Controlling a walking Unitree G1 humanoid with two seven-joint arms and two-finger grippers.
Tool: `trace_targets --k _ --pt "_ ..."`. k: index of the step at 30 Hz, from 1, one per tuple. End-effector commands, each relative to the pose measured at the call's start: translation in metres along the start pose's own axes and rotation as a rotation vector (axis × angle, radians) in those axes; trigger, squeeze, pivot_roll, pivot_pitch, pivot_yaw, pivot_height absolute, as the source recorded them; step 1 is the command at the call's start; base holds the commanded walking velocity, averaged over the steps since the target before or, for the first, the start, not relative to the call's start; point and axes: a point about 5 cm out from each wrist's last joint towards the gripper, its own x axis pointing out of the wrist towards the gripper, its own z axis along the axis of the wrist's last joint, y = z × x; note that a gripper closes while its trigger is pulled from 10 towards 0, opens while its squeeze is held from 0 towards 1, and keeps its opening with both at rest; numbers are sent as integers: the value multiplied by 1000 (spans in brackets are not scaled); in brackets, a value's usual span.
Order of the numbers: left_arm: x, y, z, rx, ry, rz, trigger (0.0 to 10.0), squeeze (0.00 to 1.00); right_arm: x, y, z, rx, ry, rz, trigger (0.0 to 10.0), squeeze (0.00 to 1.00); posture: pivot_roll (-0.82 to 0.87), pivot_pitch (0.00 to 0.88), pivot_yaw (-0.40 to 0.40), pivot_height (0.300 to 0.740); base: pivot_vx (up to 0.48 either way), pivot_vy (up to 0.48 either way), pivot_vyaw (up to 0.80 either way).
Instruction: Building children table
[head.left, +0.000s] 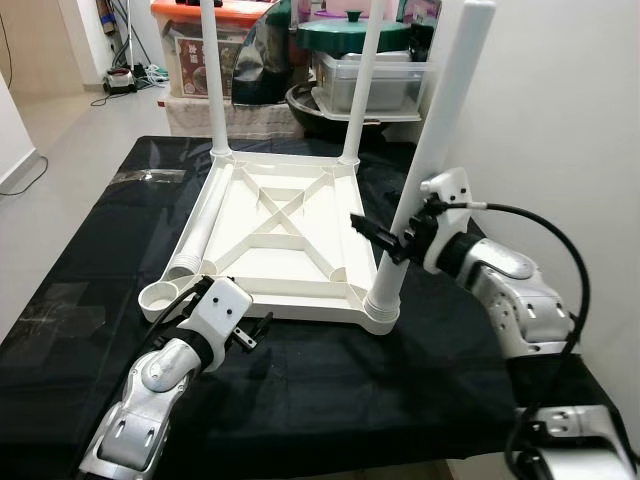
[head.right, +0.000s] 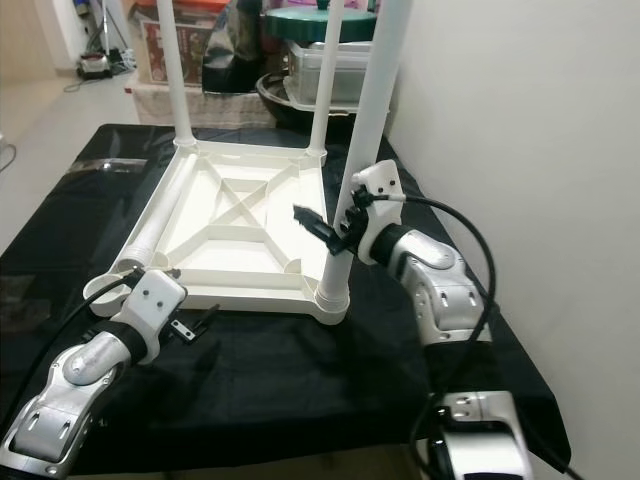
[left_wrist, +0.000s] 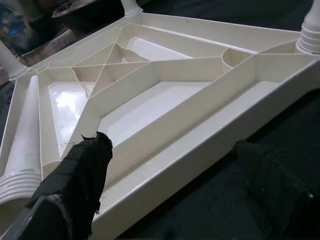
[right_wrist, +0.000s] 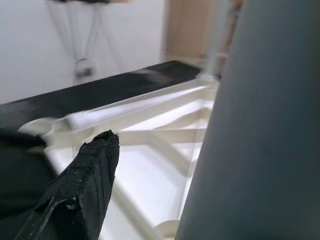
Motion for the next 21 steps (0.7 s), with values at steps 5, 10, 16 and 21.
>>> trace_targets --k 5,10,16,21 --pt "0 -6 -1 -2 3 -12 10000 0 15 32 -12 -20 45 438 9176 0 121 0 -163 740 0 0 0" --pt "-2 -4 -2 2 7 -6 10000 0 20 37 -16 -26 41 498 7725 0 123 0 -165 740 0 0 0" --pt "-4 -4 -3 0 11 -3 10000 0 39 4 -33 95 94 -92 0 0 118 0 -164 740 0 0 0" --pt "-5 -4 -3 0 13 -5 10000 0 25 -13 -47 223 123 -491 0 0 104 0 -148 740 0 0 0"
